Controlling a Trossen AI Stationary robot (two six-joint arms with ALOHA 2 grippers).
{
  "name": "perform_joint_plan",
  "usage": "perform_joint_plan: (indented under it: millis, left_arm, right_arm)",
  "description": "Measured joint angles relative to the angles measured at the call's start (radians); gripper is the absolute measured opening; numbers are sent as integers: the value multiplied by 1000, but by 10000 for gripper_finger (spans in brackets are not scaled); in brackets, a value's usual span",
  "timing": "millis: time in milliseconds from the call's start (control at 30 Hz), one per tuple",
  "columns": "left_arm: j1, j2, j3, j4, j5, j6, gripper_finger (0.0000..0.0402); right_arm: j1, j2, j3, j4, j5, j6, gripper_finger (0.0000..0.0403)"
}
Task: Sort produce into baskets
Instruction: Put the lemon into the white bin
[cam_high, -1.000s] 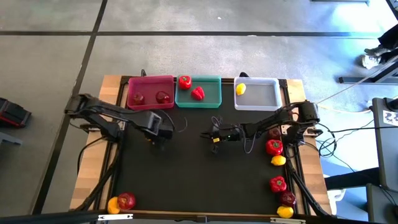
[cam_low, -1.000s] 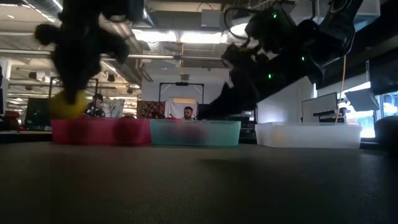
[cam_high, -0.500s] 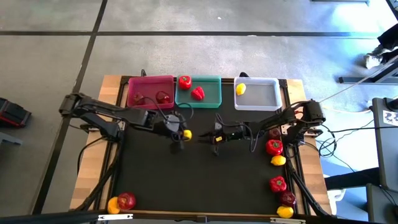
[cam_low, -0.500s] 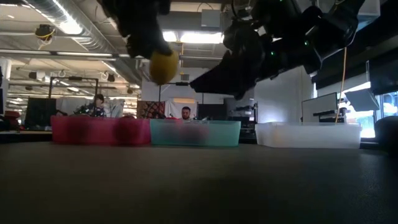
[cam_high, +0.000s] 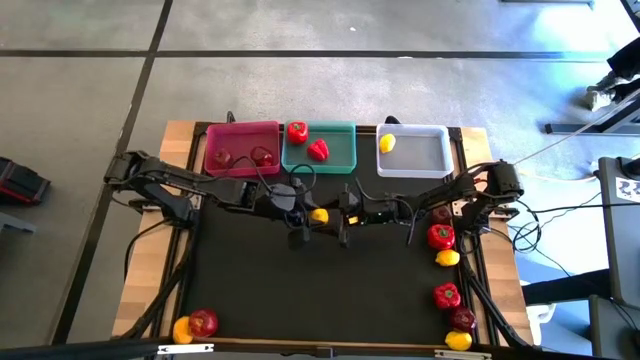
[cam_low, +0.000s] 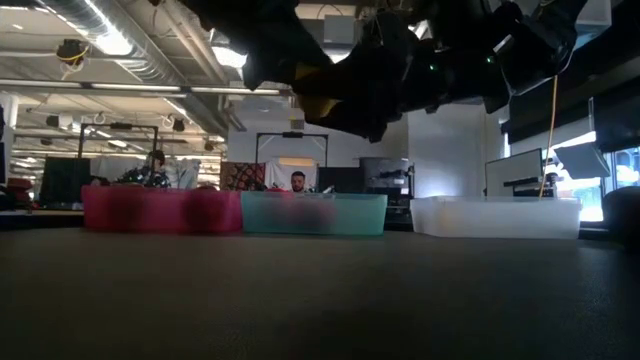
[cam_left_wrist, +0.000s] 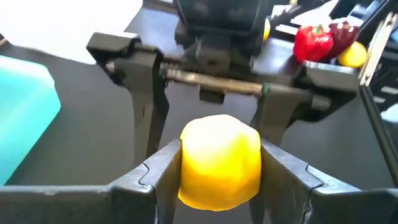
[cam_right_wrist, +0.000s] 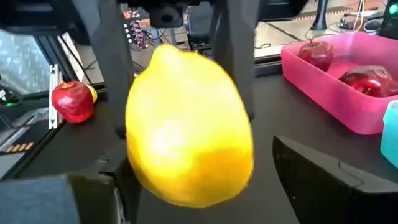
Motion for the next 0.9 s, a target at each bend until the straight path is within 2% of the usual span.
perform_joint_plan:
  millis: [133, 400, 500, 600, 767, 900]
  left_arm:
    - [2, 7, 0, 29, -1, 3, 178]
    - [2, 7, 0, 21, -1, 18, 178]
    - [0, 7, 0, 22, -1, 27, 192]
    - [4, 7, 0, 31, 0, 14, 225]
    - [8, -5, 0, 11, 2, -49, 278]
    - [8, -65, 0, -52, 2, -67, 288]
  right_arm:
    - [0, 0, 0, 8, -9, -51, 250]
    - [0, 0, 0, 7, -21, -99, 88]
    - [0, 0, 0, 7, -20, -105, 85]
    - [0, 0, 0, 8, -20, -112, 86]
    - [-1, -10, 0, -12, -19, -115, 128]
    - [-2, -53, 1, -97, 5, -124, 136]
